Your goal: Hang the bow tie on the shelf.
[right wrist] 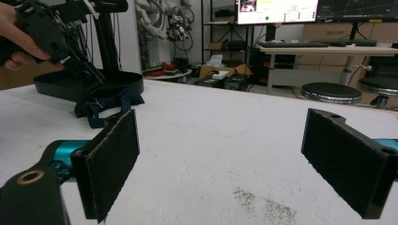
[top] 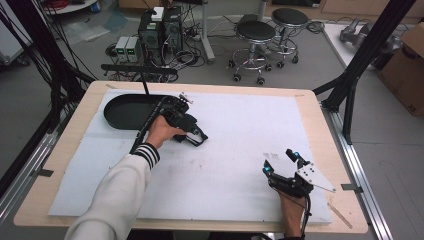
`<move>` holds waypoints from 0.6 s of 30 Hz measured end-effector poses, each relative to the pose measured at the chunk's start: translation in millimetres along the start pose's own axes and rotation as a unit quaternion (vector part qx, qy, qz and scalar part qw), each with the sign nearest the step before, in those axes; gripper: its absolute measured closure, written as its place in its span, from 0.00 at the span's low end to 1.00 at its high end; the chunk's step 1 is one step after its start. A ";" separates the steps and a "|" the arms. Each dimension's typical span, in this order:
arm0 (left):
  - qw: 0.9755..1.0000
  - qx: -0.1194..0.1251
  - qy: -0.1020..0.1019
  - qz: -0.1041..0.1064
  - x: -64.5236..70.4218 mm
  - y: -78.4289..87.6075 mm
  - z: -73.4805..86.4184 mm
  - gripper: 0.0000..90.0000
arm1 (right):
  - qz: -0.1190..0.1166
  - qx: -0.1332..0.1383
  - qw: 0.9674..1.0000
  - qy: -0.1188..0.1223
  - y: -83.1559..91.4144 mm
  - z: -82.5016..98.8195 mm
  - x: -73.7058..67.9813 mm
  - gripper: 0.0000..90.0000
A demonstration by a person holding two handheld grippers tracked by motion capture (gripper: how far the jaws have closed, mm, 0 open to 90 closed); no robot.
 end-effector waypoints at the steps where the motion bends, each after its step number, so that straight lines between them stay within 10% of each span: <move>1: 1.000 -0.002 0.002 -0.002 0.1 -1.7 0.2 0.28 | 0.000 -0.002 1.000 -0.001 0.2 0.4 -0.3 0.12; 18: 0.999 -0.025 0.021 -0.025 -8.6 -17.6 5.5 0.28 | 0.000 0.003 1.000 -0.003 0.5 -0.3 0.5 0.12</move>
Point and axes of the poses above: each handheld gripper's, and its own axes: y roughly backward along the jaws, z roughly out of its underside, x roughly to its right, the point moved 7 cm from there along -y, roughly forward along the jaws, and after that the axes turned 9 degrees about x, right-handed, at the moved point
